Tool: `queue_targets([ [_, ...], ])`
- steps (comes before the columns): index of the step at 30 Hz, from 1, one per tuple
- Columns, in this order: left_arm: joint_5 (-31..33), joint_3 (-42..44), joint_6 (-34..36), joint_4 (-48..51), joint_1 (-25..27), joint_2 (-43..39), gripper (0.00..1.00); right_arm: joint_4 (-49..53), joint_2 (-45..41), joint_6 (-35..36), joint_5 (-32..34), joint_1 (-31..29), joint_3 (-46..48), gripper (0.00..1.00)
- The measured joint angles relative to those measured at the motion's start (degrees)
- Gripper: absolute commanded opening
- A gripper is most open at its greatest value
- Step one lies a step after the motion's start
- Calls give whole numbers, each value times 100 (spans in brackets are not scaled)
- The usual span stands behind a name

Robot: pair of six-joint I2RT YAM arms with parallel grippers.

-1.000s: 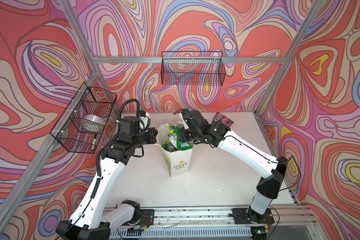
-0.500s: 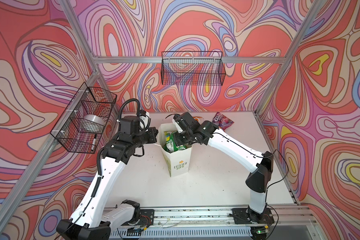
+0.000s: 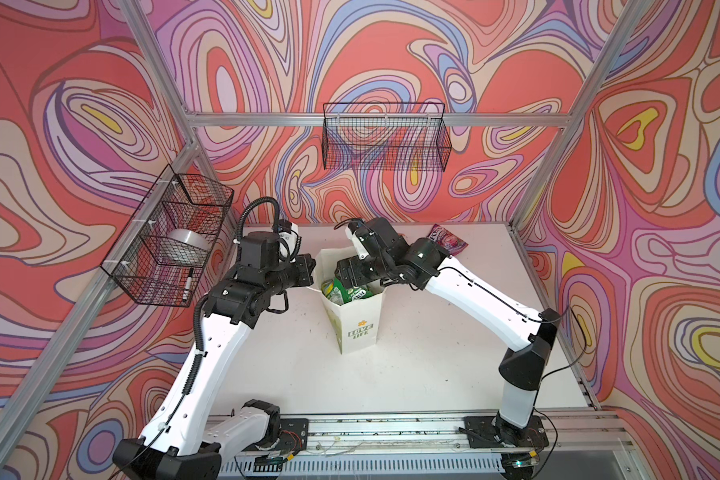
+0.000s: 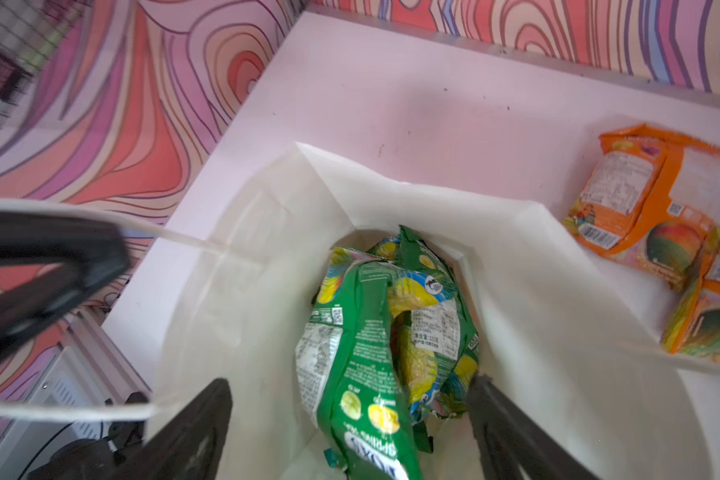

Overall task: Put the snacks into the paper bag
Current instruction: 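Lower the Spring Tea packet into the bag and open the right gripper, then move the right gripper to the orange Mango packets and lower it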

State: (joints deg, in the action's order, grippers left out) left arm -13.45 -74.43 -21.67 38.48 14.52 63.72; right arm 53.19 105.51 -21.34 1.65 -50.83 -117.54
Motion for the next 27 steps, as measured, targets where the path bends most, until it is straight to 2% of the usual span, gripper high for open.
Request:
queue_targets([
  [4,33,0,2,2,0,0,0,7,-433,81,92,-15,-448,98],
  [8,81,0,0,4,0,2,0,31,-1025,114,686,-13,-636,99],
  [11,79,0,-7,4,0,2,0,4,-1539,81,1158,26,-332,98],
  [14,76,0,-11,4,0,0,0,-22,-2079,-72,1440,328,372,98],
  [20,87,0,-22,7,0,0,0,-155,-2566,-492,1200,2063,1869,98],
  [27,125,0,-20,7,0,0,0,-1047,-2544,-887,197,3781,3497,98],
])
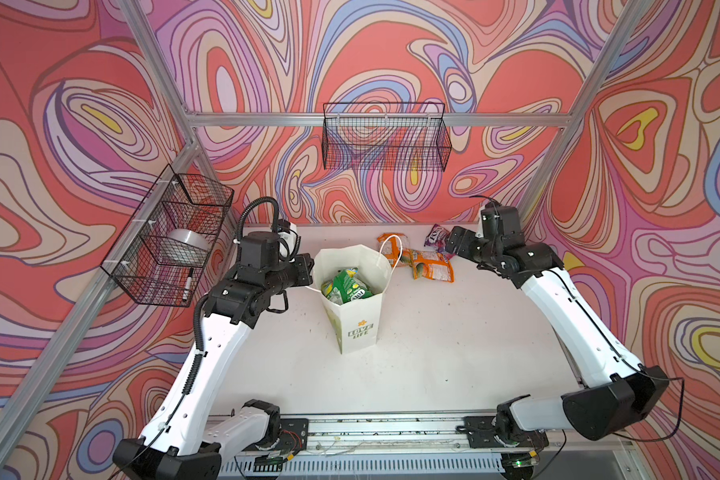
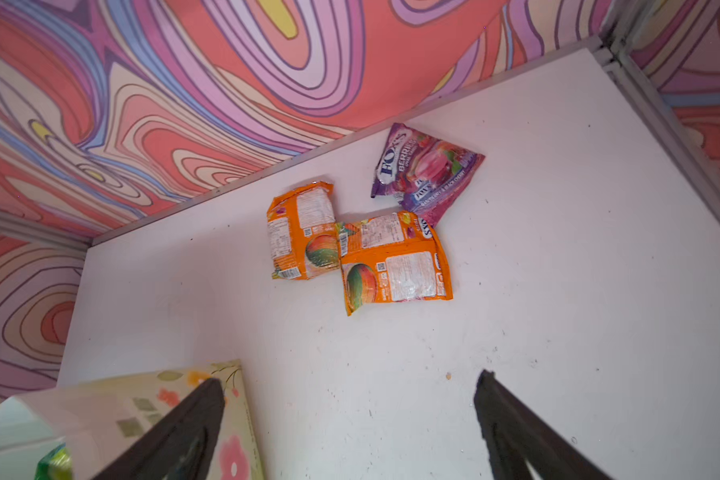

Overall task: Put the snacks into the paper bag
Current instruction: 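Move the right gripper to the orange Mango packets and lower it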

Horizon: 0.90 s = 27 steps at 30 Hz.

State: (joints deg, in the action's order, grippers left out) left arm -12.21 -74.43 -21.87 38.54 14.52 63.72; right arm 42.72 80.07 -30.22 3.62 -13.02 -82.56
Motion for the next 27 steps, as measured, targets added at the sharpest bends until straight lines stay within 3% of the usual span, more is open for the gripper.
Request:
queue_targets([
  [4,-2,0,-2,0,0,0,0,-577,212,-203,-387,378,780,98],
  [12,9,0,7,0,0,0,0,-1460,1379,-245,-964,649,1276,98],
  [20,-20,0,17,0,0,2,0,-2046,2485,-214,-1228,660,1226,98],
  [27,-24,0,20,0,0,13,0,-1943,3263,-63,-1141,660,413,98],
])
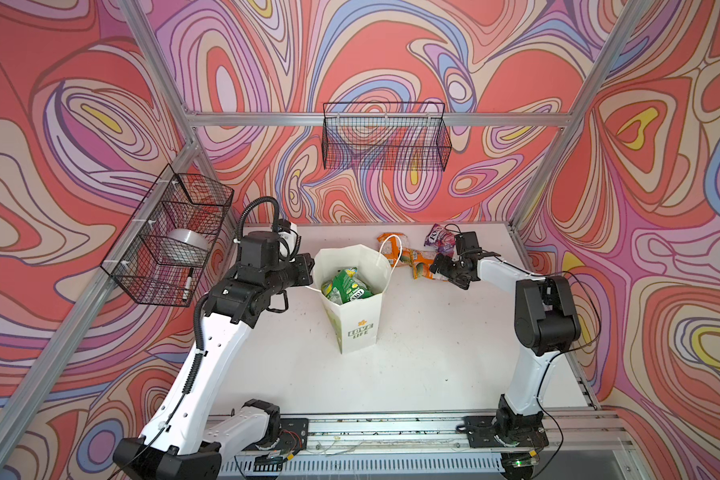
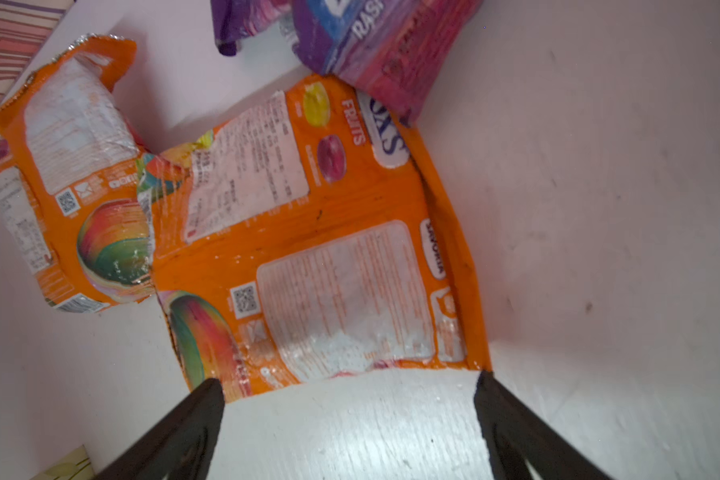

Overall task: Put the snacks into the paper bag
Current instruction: 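Move the right gripper to the orange Mango packets and lower it, then close the right gripper on the orange Fox's Fruits packet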

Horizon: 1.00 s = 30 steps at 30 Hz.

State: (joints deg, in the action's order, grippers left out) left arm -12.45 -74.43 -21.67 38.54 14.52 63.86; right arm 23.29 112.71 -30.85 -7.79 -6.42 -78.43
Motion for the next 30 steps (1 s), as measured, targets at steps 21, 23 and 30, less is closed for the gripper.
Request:
queue_targets([
  [21,22,7,0,0,-50,-24,0,595,1073,365,286,0,-1268,91],
  [23,-9,7,0,0,-55,-24,0,540,1073,337,280,-2,-1228,84],
  [30,-15,9,0,17,-59,-57,0,212,975,236,214,-2,-925,56],
])
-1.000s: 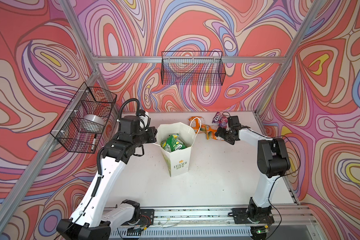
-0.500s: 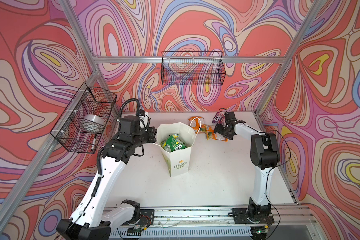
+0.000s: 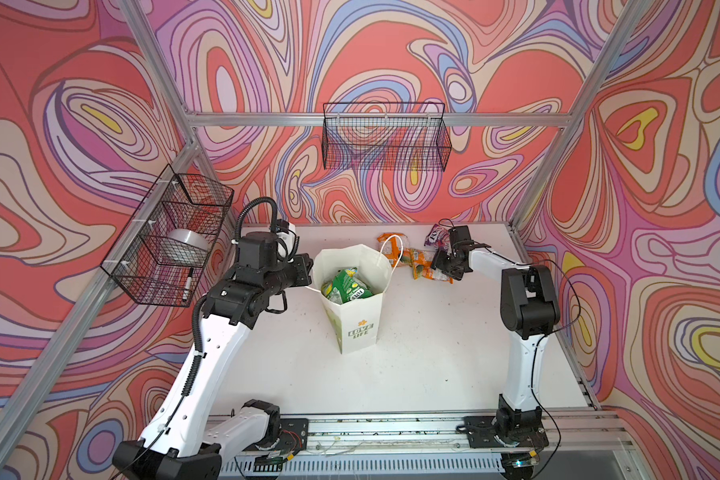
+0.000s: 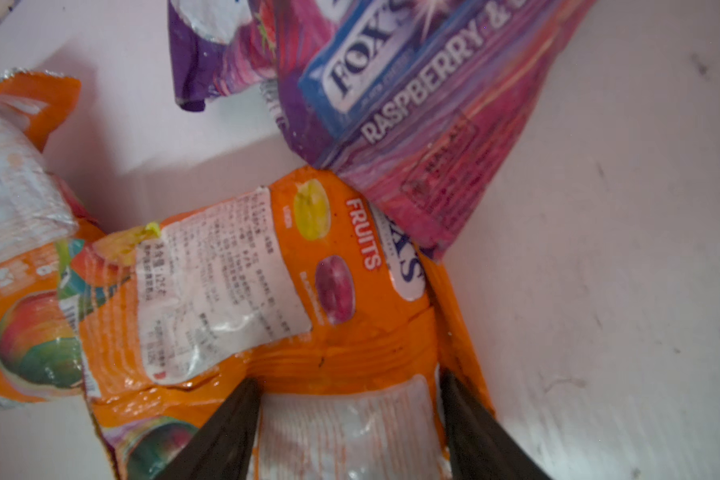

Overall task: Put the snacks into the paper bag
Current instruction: 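Close the right gripper on the orange Fox's Fruits packet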

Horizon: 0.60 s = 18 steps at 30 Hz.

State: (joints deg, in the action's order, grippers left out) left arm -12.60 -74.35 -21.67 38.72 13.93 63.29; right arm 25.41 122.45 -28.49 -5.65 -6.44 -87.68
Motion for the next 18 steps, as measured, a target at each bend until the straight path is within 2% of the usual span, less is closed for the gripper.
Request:
queue_targets([
  [4,4,11,2,9,0,-28,0,-168,-98,-116,-125,-2,208,35],
  [7,0,11,0,9,0,-28,0,-297,-162,-175,-243,-2,402,16],
  [12,9,11,2,9,-2,-28,0,-424,-444,-278,-420,-13,802,10],
  [18,42,13,4,11,-2,-28,0,-323,-1392,-424,-525,-46,1751,2],
])
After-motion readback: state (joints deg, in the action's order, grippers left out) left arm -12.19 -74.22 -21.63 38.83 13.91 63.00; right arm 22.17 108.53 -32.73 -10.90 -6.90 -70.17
